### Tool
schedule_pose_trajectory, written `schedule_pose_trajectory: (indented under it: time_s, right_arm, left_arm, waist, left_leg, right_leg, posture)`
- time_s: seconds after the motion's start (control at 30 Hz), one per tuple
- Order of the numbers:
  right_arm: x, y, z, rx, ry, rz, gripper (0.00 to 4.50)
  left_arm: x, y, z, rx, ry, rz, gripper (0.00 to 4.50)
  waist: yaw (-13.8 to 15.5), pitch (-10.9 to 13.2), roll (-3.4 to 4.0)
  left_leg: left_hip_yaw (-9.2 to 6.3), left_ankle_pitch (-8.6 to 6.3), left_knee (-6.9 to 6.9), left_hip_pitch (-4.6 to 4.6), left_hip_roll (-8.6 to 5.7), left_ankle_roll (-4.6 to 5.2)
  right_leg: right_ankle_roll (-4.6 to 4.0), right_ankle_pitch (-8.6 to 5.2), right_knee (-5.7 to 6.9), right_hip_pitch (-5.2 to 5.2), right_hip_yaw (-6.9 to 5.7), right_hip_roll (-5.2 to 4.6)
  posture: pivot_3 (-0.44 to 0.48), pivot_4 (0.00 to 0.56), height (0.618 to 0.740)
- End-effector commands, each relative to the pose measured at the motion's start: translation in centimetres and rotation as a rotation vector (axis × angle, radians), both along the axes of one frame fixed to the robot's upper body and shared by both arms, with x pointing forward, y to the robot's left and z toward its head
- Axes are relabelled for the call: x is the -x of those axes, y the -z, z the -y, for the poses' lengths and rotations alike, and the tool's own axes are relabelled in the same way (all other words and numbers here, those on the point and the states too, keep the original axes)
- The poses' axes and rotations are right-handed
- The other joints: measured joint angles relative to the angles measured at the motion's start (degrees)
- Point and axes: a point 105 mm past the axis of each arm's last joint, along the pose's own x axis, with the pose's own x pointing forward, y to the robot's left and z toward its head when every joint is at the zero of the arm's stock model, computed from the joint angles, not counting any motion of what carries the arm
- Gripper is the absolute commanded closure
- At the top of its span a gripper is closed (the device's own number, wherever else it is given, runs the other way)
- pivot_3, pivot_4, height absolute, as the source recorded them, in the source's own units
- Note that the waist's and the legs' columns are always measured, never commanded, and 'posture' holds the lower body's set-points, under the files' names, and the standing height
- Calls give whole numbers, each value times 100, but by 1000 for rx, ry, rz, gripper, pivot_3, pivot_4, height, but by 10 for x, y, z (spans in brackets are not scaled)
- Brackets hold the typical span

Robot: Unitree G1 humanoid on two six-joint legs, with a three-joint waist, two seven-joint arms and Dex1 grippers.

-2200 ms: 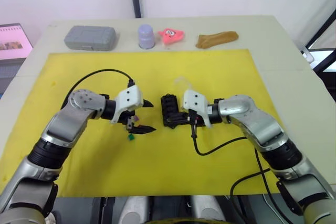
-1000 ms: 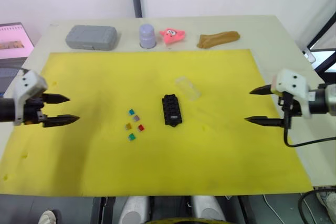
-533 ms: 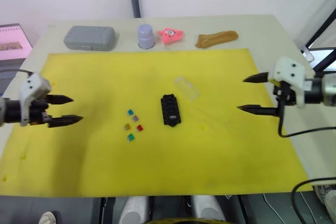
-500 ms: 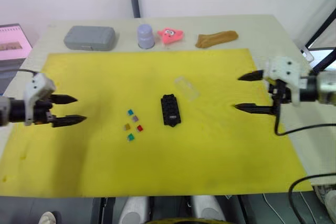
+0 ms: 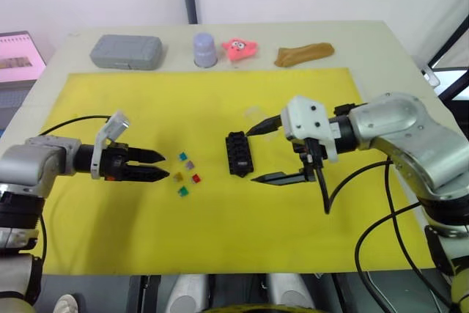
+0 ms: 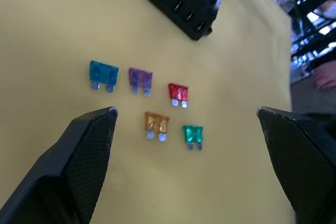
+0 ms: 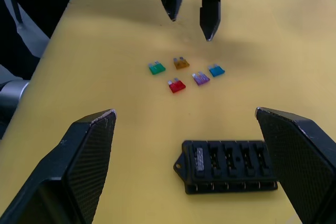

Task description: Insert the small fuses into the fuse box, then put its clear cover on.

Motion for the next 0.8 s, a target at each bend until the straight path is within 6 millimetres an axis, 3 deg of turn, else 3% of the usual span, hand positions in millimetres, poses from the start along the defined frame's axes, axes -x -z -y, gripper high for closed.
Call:
schedule_pose_trajectory:
  time_s: [0.03, 0.07, 0.33, 0.8]
  right_arm:
    - [8, -7, -7, -10, -39, 34, 0]
    - [8, -6, -7, -9, -40, 33, 0]
    - [8, -6, -6, 0, -31, 35, 0]
    - [5, -8, -9, 9, -20, 36, 0]
  left_arm:
    - [2, 2, 2, 38, -13, -88, 1785]
    - [2, 4, 3, 46, -18, -117, 2248]
    - [5, 25, 3, 68, -61, -267, 2248]
    - [-9, 46, 10, 83, -86, -325, 2248]
  waist:
    - [-10, 0, 0]
    - [-15, 0, 0]
    - [-16, 0, 0]
    - [33, -2, 0]
  left_leg:
    - [0, 0, 0, 0, 0, 0]
    - [0, 1, 0, 1, 0, -2]
    - [-1, 3, -1, 0, 0, -6]
    - [-1, 6, 1, 1, -4, -10]
  right_leg:
    - [0, 0, 1, 0, 0, 0]
    - [0, 0, 1, 0, 0, 0]
    - [0, 0, 1, -2, 0, -3]
    - [0, 0, 1, 0, 0, -6]
  posture:
    - [0, 150, 740]
    - [0, 150, 740]
    - [0, 150, 740]
    - [0, 150, 740]
